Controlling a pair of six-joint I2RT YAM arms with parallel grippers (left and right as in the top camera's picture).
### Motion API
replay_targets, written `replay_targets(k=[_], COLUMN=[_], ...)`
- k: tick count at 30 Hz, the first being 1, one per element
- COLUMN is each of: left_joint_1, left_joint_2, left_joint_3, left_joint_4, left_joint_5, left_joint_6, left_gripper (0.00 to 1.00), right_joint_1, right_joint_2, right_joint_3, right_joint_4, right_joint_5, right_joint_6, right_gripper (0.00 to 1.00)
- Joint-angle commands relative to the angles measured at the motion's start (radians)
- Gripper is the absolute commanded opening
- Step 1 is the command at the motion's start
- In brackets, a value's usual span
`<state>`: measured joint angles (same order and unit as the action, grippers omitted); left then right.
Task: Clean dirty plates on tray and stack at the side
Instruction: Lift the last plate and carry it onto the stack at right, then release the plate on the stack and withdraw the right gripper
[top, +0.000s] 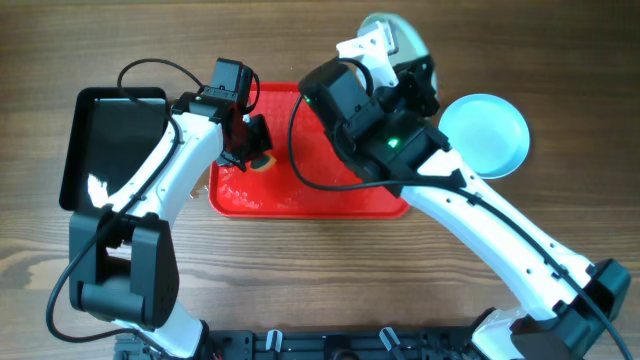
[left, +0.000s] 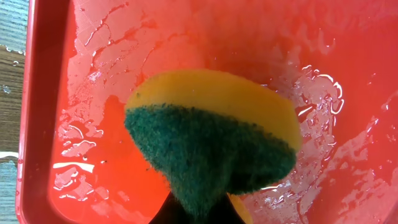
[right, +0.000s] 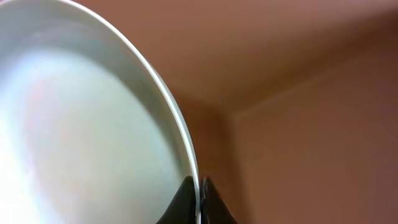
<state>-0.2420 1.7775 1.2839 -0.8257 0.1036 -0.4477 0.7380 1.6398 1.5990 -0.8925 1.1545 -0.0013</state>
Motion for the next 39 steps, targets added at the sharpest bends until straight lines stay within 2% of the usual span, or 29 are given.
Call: replay_targets(k=[1, 4, 8, 13, 17, 19, 20, 22, 24, 28, 33, 36, 39], left_joint_1=[-0.003, -0.003, -0.003, -0.003, -0.003, -0.003, -0.003, -0.003, -0.003, -0.003, -0.003, 0.003, 0.018], left_joint_2=[0.009, 0.009, 0.009, 0.009, 0.009, 0.009, 0.009, 0.009, 0.009, 0.009, 0.006, -0.053, -0.127], left_joint_3=[-0.004, -0.004, -0.004, -0.004, -0.004, -0.004, -0.004, -0.004, -0.004, -0.004, -0.002, 0.027, 0.058], left_joint_4=[0.002, 0.003, 0.002, 0.003, 0.007, 0.011, 0.011, 0.01, 0.011, 0.021, 0.034, 0.082, 0.084], left_joint_5=[0.012, 0.012, 0.013, 0.013, 0.013, 0.013, 0.013, 0.013, 0.012, 0.012, 0.012, 0.007, -0.089], left_joint_6=[-0.005, -0.005, -0.005, -0.005, -0.006, -0.006, -0.006, -0.006, -0.006, -0.006, -0.002, 0.051, 0.066], left_gripper=[0.04, 0.04, 0.04, 0.04, 0.04, 0.04, 0.04, 0.04, 0.04, 0.04, 0.04, 0.04, 0.04], right_joint_1=[-0.132, -0.328, -0.576, -0.891, -1.044, -1.063, -1.063, -1.062, -1.062, -1.057, -0.994, -0.865, -0.726], right_joint_2=[-0.011, -0.011, -0.011, -0.011, -0.011, -0.009, -0.009, -0.009, -0.009, -0.009, -0.009, -0.009, -0.009], right_joint_3=[0.017, 0.016, -0.008, -0.139, -0.27, -0.321, -0.345, -0.375, -0.382, -0.382, -0.382, -0.382, -0.382], right_joint_4=[-0.075, -0.093, -0.097, -0.022, 0.061, 0.09, 0.108, 0.137, 0.14, 0.151, 0.148, 0.132, 0.137], right_joint_5=[-0.483, -0.765, -0.97, -1.112, -1.148, -1.148, -1.148, -1.149, -1.173, -1.383, -1.529, -1.611, -1.602], right_joint_6=[0.291, 0.346, 0.361, 0.394, 0.472, 0.473, 0.473, 0.473, 0.47, 0.39, 0.348, 0.274, 0.264], right_gripper=[0.04, 0.04, 0.04, 0.04, 0.05, 0.06, 0.13, 0.34, 0.44, 0.45, 0.45, 0.46, 0.56])
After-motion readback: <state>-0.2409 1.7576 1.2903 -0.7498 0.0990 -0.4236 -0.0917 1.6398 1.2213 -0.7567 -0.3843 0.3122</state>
